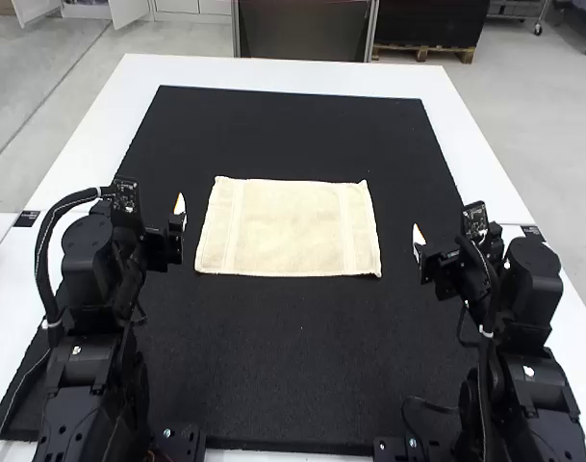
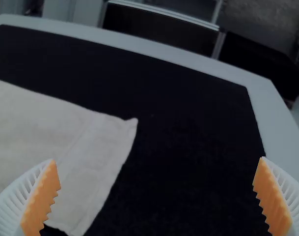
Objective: Fold the towel.
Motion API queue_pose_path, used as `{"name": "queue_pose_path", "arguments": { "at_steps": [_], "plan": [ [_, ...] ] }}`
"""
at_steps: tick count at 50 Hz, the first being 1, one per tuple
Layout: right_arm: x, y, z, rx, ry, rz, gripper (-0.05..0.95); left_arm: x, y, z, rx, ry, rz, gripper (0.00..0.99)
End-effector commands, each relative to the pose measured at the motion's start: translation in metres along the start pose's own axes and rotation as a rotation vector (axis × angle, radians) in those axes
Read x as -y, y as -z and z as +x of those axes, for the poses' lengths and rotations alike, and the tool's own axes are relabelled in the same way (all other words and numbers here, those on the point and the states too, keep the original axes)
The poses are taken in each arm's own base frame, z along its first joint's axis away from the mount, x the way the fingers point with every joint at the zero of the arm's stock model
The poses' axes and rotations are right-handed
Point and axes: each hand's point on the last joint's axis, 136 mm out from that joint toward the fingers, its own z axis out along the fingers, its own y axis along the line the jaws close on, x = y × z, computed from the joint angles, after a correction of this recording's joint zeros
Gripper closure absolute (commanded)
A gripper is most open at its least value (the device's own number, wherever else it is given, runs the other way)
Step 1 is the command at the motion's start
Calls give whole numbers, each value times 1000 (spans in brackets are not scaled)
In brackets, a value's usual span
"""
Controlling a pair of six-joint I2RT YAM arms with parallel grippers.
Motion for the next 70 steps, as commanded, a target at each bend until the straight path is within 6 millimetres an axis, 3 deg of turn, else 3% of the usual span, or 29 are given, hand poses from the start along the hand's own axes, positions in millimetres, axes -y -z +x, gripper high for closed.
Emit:
{"name": "queue_pose_path", "arguments": {
  "at_steps": [1,55,62,64,70],
  "plan": [
    [-1,0,15,-50,-7,-2,-10,-2,0,-1,7,-11,-10,34],
    [-1,0,15,-51,-7,-1,-10,-1,0,-1,9,-11,-6,34],
    [-1,0,15,-51,65,-3,-10,-1,0,-2,11,-12,-3,36],
    [0,0,12,-38,144,1,-10,-1,0,-5,24,-47,-5,36],
    [4,0,-2,19,162,19,-10,-4,3,-32,133,-108,-23,36]
  ]
}}
